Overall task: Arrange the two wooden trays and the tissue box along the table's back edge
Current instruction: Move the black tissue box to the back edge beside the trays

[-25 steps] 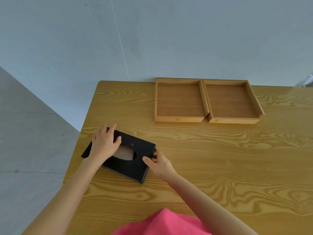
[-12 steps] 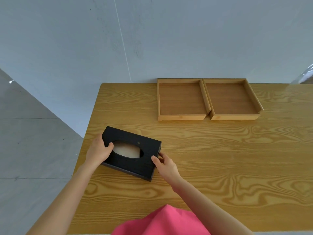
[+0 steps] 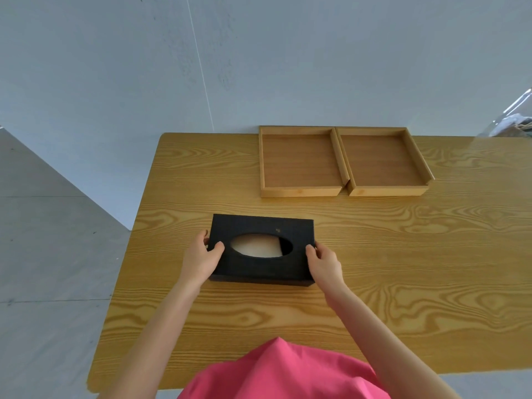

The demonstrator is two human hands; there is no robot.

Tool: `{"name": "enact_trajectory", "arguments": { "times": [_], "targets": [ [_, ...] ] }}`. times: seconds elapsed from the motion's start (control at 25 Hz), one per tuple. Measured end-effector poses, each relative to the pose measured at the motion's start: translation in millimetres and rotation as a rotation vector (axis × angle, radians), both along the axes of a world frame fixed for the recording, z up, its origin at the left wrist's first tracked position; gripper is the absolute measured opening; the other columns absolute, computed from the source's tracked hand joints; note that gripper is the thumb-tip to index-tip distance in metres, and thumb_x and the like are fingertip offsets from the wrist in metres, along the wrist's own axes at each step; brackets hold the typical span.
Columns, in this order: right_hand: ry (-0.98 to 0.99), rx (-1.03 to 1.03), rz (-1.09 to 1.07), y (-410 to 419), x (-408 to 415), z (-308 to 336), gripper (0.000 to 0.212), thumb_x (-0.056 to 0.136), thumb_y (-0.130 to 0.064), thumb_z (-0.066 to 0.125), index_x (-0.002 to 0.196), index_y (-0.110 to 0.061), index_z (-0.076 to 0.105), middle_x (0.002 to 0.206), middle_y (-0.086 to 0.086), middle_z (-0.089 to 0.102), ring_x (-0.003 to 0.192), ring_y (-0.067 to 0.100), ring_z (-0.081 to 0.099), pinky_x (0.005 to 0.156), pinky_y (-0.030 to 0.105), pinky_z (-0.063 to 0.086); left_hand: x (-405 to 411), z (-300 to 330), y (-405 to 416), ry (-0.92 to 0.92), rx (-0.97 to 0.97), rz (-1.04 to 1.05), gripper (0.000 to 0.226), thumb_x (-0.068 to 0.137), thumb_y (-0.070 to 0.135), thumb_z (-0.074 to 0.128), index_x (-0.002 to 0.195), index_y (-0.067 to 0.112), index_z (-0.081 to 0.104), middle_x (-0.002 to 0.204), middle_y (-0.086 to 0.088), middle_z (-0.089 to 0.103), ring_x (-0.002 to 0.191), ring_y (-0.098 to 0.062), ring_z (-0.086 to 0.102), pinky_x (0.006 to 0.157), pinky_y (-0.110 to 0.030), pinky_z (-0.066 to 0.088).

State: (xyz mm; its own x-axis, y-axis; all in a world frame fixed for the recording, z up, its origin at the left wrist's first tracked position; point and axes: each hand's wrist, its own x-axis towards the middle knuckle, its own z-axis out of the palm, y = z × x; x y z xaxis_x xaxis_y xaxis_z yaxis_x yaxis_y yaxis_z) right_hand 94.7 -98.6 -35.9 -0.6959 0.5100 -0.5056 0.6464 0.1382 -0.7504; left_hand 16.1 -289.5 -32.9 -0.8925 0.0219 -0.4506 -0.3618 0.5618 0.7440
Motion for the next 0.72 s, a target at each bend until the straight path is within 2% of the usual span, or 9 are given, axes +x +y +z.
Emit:
{"name": "enact_trajectory", "arguments": {
  "times": [0.12,0.24,0.36,0.4,0.56,0.64,0.72],
  "targets": [
    [-0.003,0.025,0.015,15,3,-1,0.037,0.096,-0.027,0.04,0.13,-0.013,0.047,0.122,0.008,0.06,0.108,0.023,0.054,0.077,0.029,0.042,11,-6,4,-0.025,0.076,0.038,0.045,0.093,0.016,0.046,0.136,0.008,0.038,0.138,-0.009,0.049,0.126,-0.023,0.045,0.094,-0.031,0.039],
    [-0.005,-0.034,-0.002,20,6,-5,0.039,0.095,-0.03,0.042,0.131,-0.015,0.045,0.125,0.005,0.057,0.112,0.021,0.051,0.083,0.029,0.042,16,-11,3,-0.034,0.14,0.068,0.042,0.093,0.017,0.046,0.134,0.011,0.041,0.137,-0.007,0.05,0.127,-0.021,0.045,0.099,-0.033,0.04],
    [0.019,-0.159,-0.09,23,12,-12,0.038,0.094,-0.034,0.042,0.127,-0.018,0.05,0.126,0.002,0.057,0.116,0.02,0.051,0.101,0.04,0.044,21,-16,-2,-0.102,0.189,0.092,0.044,0.094,0.026,0.045,0.135,0.012,0.039,0.138,-0.006,0.049,0.128,-0.021,0.044,0.105,-0.036,0.037],
    [0.012,-0.176,-0.106,24,14,-15,0.036,0.094,-0.034,0.041,0.124,-0.018,0.053,0.122,0.001,0.059,0.114,0.02,0.053,0.102,0.043,0.044,24,-17,-3,-0.132,0.207,0.104,0.046,0.093,0.03,0.045,0.136,0.012,0.039,0.138,-0.006,0.049,0.129,-0.021,0.044,0.106,-0.037,0.036],
    [-0.007,-0.171,-0.115,21,19,-18,0.026,0.095,-0.033,0.038,0.097,-0.021,0.061,0.098,0.001,0.063,0.101,0.021,0.058,0.096,0.042,0.048,30,-24,-6,-0.198,0.263,0.143,0.049,0.093,0.035,0.043,0.137,0.013,0.038,0.14,-0.005,0.047,0.13,-0.021,0.042,0.11,-0.04,0.033],
    [-0.005,-0.128,-0.11,18,18,-18,0.035,0.096,-0.032,0.037,0.09,-0.01,0.063,0.084,0.002,0.06,0.088,0.019,0.057,0.083,0.038,0.048,29,-25,-6,-0.231,0.261,0.136,0.051,0.093,0.036,0.044,0.137,0.012,0.038,0.141,-0.005,0.045,0.13,-0.021,0.041,0.111,-0.041,0.033],
    [0.001,-0.104,-0.104,15,15,-18,0.043,0.096,-0.032,0.036,0.095,0.003,0.061,0.08,0.007,0.053,0.078,0.019,0.049,0.073,0.034,0.04,30,-24,-7,-0.241,0.262,0.104,0.054,0.091,0.036,0.048,0.137,0.012,0.036,0.144,-0.005,0.041,0.134,-0.022,0.037,0.113,-0.044,0.031]
  ]
}}
